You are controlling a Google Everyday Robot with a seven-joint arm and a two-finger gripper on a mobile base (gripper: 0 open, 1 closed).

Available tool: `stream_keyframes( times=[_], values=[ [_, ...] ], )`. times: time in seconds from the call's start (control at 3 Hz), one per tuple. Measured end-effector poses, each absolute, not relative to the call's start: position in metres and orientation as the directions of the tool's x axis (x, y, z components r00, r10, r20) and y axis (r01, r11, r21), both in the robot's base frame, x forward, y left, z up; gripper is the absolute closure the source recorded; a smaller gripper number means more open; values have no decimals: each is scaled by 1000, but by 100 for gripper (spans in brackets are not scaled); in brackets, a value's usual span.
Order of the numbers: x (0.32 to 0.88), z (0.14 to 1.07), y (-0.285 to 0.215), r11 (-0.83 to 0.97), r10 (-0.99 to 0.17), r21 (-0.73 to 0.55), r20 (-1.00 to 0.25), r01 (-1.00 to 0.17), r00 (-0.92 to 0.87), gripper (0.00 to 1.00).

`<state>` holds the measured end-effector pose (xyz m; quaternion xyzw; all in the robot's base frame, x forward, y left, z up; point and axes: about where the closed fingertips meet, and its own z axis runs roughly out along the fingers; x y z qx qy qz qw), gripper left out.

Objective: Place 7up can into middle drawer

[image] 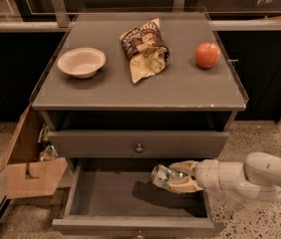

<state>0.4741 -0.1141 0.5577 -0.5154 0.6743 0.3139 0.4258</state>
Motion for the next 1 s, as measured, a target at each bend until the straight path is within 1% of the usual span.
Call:
stream_keyframes(
  times=[1.0],
  values=[
    [488, 467, -123, 366, -459, 151, -829, -918, -319, 100]
  ],
)
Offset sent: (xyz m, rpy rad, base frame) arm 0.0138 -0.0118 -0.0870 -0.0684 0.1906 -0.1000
